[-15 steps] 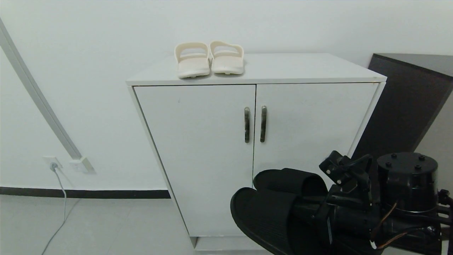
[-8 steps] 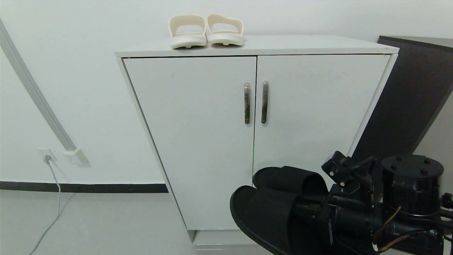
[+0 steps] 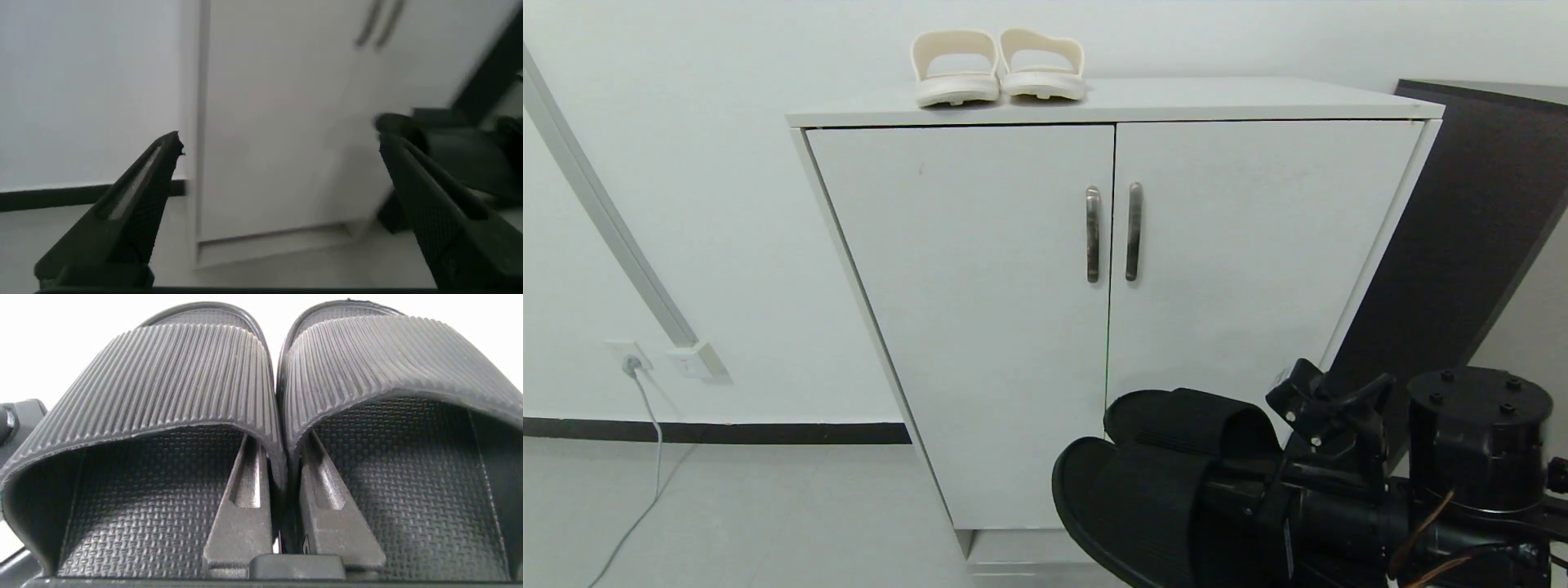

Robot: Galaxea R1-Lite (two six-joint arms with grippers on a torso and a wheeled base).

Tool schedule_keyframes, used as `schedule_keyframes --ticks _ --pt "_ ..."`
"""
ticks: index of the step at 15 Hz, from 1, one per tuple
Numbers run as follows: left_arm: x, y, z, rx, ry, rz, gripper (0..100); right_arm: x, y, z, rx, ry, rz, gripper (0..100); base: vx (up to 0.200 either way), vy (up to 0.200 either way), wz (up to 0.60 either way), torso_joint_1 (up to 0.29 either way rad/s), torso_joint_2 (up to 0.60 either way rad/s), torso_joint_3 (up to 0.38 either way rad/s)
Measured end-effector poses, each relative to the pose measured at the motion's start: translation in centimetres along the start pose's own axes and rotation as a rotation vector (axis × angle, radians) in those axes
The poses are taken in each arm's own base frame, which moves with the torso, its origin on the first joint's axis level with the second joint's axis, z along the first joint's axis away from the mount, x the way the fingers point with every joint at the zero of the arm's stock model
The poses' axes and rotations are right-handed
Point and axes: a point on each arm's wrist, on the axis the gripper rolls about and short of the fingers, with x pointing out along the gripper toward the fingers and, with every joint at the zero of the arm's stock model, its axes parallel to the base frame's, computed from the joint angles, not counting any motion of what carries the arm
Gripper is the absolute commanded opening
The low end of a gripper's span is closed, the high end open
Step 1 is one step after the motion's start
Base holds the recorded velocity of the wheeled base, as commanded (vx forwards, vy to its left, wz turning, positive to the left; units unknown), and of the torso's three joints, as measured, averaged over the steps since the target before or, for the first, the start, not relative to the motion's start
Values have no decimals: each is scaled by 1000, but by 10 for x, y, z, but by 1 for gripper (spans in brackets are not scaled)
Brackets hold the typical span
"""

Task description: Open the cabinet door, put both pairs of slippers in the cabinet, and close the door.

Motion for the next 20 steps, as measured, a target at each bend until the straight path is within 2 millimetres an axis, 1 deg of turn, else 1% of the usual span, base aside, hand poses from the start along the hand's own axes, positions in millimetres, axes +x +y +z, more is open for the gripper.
schedule_keyframes --ticks 3,6,10,12,14,18,20 --pt "24 3 9 -22 78 -96 100 0 2 -3 -14 10 4 0 0 0 0 0 0 0" --pt "53 6 19 -25 102 -193 100 0 3 -5 -26 19 14 0 0 0 0 0 0 0" --pt "86 -5 31 -20 140 -355 100 0 4 -6 -24 22 16 0 0 0 0 0 0 0" --pt "102 -16 39 -14 161 -399 100 0 3 -8 -29 31 11 0 0 0 0 0 0 0" --pt "121 -33 51 -21 153 -469 100 0 3 -9 -32 36 4 0 0 0 0 0 0 0" --pt "157 -67 78 -107 114 -592 100 -1 2 -10 -30 38 -4 0 0 0 0 0 0 0" --pt "172 -84 86 -125 120 -642 100 -1 2 -10 -31 38 -5 0 0 0 0 0 0 0"
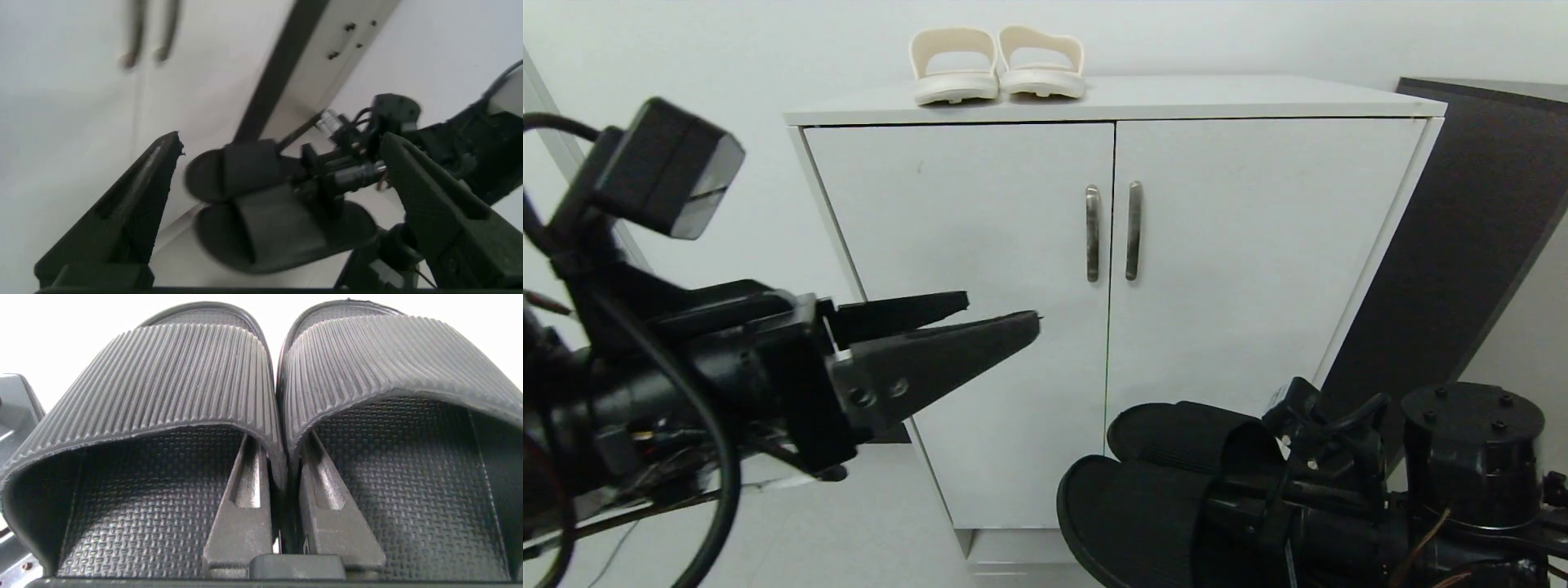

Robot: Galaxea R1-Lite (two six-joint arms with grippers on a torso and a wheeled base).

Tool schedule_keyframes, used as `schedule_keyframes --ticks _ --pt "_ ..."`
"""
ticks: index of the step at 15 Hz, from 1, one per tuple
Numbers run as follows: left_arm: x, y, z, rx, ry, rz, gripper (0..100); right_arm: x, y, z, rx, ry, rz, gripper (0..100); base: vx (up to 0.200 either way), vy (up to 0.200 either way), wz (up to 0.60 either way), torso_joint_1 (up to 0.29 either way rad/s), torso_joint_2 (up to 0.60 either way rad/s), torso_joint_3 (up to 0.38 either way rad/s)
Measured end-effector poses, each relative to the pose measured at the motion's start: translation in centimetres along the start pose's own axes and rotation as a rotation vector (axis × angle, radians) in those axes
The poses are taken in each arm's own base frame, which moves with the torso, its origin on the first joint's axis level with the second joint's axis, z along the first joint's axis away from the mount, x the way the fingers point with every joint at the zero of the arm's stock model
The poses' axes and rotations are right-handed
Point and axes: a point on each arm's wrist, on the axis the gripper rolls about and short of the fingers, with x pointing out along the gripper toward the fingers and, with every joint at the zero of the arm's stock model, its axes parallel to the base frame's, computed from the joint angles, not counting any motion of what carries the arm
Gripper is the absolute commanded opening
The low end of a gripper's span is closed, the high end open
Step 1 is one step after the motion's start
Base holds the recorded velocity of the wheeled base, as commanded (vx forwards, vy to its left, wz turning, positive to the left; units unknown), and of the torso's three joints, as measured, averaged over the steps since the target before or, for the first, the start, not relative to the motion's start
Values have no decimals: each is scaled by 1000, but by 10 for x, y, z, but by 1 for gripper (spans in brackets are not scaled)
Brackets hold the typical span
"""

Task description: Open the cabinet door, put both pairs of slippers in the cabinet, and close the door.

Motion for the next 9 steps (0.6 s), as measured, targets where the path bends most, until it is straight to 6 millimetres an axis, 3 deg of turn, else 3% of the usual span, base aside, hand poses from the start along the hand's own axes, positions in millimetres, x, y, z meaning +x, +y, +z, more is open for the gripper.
schedule_keyframes --ticks 9 --pt "96 -2 15 -8 61 -247 100 2 0 -4 2 17 5 0 0 0 0 0 0 0"
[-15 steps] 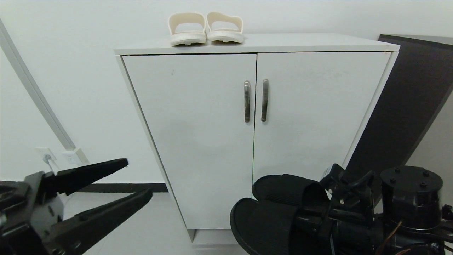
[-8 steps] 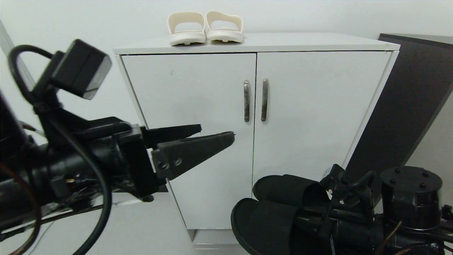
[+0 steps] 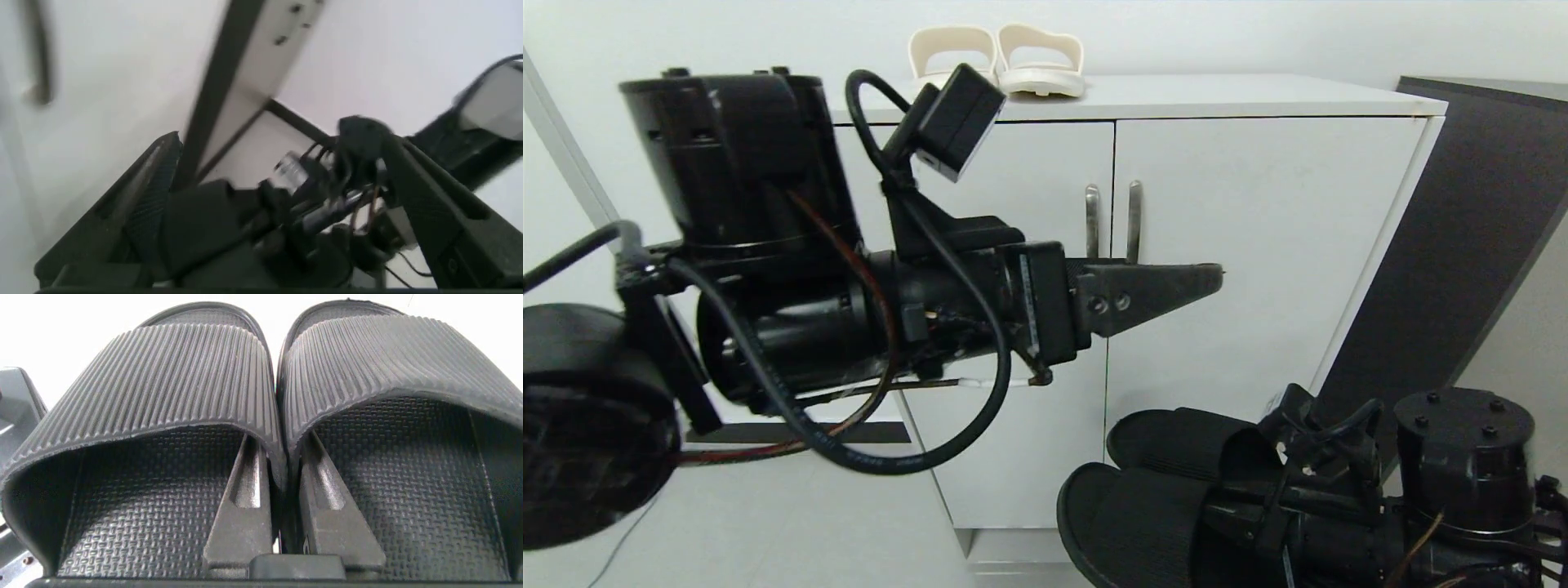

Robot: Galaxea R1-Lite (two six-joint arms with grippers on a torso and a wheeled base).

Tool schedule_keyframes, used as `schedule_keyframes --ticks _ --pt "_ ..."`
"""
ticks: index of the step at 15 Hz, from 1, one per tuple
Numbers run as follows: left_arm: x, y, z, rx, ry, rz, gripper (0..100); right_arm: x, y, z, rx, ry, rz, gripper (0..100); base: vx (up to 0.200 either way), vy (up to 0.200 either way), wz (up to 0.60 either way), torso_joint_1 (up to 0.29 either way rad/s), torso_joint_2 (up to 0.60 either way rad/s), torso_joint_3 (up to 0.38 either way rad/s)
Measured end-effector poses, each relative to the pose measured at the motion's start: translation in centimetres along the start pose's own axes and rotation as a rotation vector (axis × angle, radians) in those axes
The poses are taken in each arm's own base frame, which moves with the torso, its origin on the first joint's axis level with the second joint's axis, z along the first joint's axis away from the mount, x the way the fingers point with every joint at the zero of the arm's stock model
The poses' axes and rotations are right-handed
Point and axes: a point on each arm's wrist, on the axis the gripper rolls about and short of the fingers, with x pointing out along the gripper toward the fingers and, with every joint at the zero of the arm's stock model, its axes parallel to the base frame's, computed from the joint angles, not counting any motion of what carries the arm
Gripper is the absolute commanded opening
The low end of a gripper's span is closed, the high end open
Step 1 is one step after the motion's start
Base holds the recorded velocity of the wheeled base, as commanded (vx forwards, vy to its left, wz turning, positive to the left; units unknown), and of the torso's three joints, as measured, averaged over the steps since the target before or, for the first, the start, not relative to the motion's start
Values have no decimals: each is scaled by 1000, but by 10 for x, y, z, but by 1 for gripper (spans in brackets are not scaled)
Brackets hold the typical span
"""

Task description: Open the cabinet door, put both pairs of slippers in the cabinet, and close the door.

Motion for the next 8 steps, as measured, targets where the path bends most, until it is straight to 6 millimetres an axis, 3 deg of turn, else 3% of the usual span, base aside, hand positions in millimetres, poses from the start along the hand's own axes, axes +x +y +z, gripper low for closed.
schedule_keyframes --ticks 5,8 --pt "34 33 10 -31 -17 15 100 1 0 -1 0 6 1 0 0 0 0 0 0 0" --pt "47 46 13 -30 -52 115 100 1 0 -1 0 6 2 0 0 0 0 0 0 0"
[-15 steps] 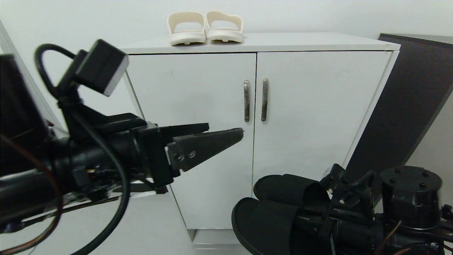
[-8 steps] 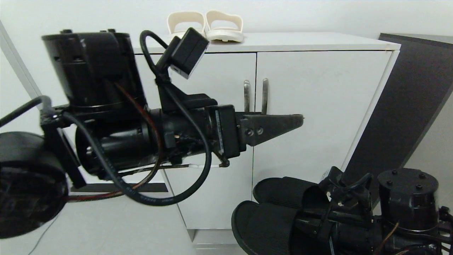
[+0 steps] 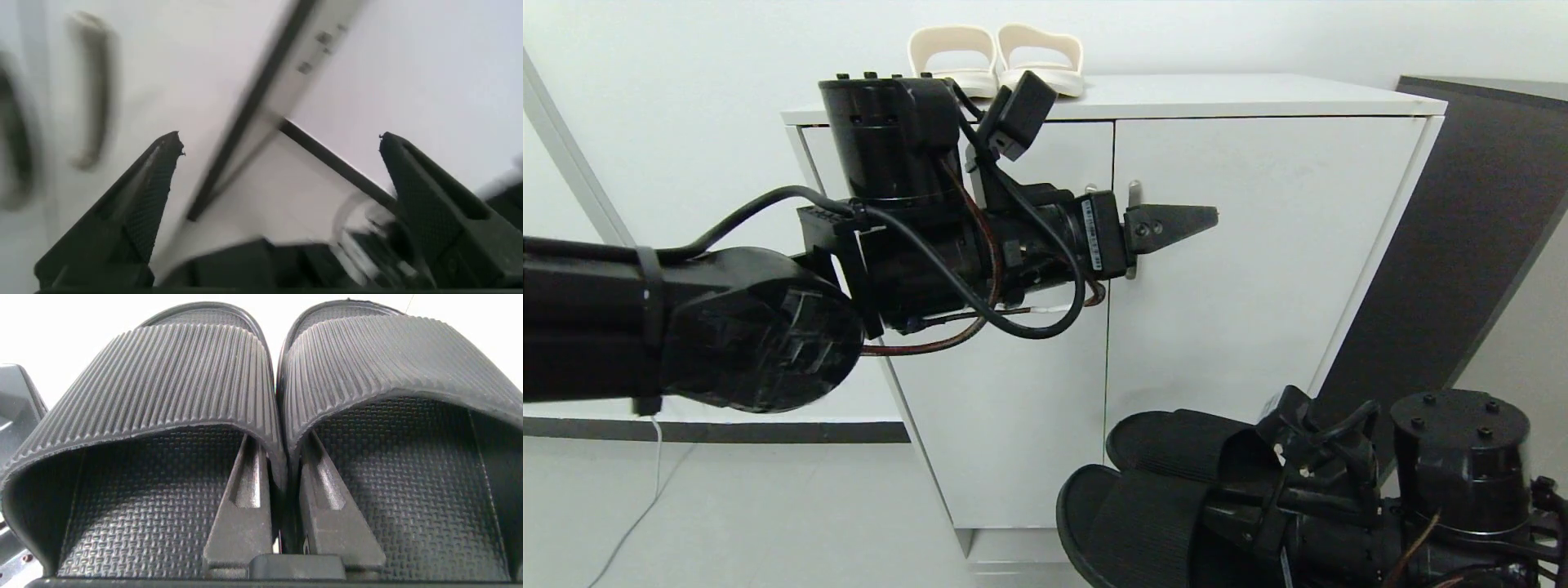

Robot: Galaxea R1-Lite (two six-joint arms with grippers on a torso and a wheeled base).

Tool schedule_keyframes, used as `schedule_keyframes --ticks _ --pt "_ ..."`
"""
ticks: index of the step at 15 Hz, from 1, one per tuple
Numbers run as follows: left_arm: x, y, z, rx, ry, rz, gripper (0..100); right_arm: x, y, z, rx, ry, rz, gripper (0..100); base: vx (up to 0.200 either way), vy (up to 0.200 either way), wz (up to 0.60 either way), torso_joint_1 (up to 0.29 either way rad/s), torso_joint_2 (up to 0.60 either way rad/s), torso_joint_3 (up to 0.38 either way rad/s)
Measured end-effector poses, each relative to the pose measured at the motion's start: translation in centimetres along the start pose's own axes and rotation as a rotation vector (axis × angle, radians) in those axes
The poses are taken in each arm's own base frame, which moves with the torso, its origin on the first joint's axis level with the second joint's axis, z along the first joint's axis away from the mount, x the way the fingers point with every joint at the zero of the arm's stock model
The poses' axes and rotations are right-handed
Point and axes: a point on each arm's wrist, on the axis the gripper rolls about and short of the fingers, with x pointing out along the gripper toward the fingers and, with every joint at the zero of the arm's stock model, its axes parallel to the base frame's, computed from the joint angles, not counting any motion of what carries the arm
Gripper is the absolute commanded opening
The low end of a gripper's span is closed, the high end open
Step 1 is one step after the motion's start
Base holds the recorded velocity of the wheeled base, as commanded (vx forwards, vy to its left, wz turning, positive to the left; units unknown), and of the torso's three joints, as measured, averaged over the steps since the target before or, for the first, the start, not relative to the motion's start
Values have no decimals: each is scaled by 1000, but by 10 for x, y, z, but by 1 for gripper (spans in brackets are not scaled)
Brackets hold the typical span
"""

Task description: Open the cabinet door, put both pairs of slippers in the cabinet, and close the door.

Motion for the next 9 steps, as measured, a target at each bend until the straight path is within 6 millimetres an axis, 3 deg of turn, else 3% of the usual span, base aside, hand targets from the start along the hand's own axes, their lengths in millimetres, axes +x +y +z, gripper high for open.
schedule_keyframes --ticks 9 --pt "17 25 2 3 -33 114 100 1 0 0 -2 1 0 0 0 0 0 0 0 0"
